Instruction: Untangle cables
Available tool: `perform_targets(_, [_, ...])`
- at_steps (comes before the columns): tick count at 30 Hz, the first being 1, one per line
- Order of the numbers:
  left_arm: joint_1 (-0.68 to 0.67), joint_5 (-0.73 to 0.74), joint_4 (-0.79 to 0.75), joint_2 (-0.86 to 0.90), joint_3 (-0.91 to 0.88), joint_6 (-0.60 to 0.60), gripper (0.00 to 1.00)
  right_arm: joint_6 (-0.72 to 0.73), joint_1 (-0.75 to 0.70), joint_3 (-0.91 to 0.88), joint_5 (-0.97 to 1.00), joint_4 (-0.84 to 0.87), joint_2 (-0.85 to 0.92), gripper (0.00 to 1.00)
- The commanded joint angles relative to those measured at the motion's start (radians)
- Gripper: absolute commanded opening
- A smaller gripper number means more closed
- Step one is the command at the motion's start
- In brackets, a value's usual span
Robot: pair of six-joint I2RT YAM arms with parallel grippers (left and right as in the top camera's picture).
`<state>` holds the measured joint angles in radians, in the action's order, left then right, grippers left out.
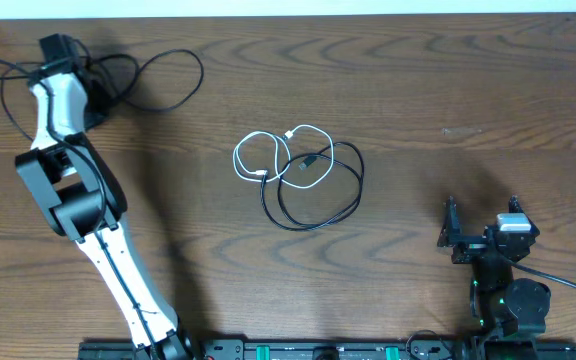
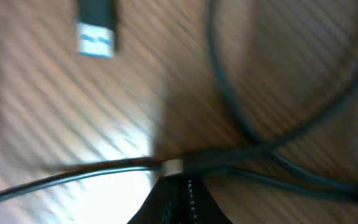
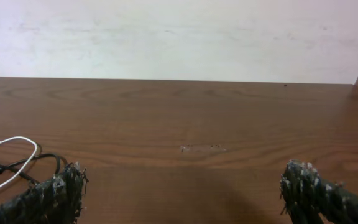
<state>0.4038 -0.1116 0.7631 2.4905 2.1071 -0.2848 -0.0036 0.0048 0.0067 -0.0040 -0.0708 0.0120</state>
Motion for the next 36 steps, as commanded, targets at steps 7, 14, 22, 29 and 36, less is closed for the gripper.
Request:
perform_targets(7, [0.025, 0.249, 0.036, -0.139, 0.127, 0.051, 0.07, 0.014, 0.012, -0.002, 0.001, -0.005, -0.003, 0.99])
perform_targets(14, [-0.02, 0.474, 0.18, -0.162, 0.099, 0.037, 0.08, 0.014, 0.012, -0.002, 0.001, -0.005, -0.002, 0.99])
perform_targets(22, [-0.127, 0.226, 0.265, -0.16, -0.053, -0.069, 0.07, 0.014, 0.012, -0.002, 0.001, -0.005, -0.002, 0.99])
perform_targets(29, [-0.188, 0.225, 0.233, -0.156, -0.172, -0.108, 0.08, 0.014, 0.012, -0.002, 0.001, -0.005, -0.002, 0.99])
perform_targets(36, [-0.192, 0.22, 0.093, -0.156, -0.27, -0.159, 0.07, 0.014, 0.012, -0.002, 0.001, -0.005, -0.002, 0.99])
